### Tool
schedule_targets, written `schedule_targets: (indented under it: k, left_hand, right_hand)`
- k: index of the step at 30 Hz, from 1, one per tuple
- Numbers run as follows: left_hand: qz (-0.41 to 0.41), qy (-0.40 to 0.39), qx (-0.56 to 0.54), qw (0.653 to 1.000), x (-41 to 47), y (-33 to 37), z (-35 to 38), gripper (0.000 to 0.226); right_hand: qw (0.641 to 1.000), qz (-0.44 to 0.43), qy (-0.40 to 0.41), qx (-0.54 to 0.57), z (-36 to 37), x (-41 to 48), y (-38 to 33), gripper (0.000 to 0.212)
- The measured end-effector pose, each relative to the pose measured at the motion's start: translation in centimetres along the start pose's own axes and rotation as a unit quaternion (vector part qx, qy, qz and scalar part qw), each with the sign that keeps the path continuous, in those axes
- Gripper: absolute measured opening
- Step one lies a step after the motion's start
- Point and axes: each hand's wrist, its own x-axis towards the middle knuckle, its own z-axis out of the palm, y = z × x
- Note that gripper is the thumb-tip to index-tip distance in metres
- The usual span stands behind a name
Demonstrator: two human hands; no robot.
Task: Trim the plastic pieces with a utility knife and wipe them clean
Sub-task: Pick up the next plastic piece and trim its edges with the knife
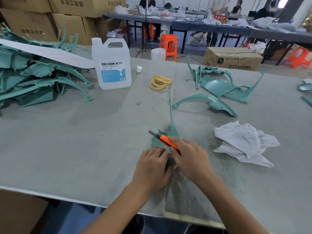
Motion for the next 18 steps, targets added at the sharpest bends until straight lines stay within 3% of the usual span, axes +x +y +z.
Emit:
schedule_targets:
  k: [4,18]
  left_hand:
    - [0.022,0.039,-0.011,0.999,-0.2,0.01,0.1,0.03]
    - [0.006,0.025,-0.039,0.999,0.08,0.22,-0.38,0.011]
  right_hand:
    - [0.999,-0.016,-0.018,-0.034,-0.11,-0.16,0.27,0.035]
    - [0.998,-0.013,-0.028,-0.046,0.18,-0.72,-0.12,0.039]
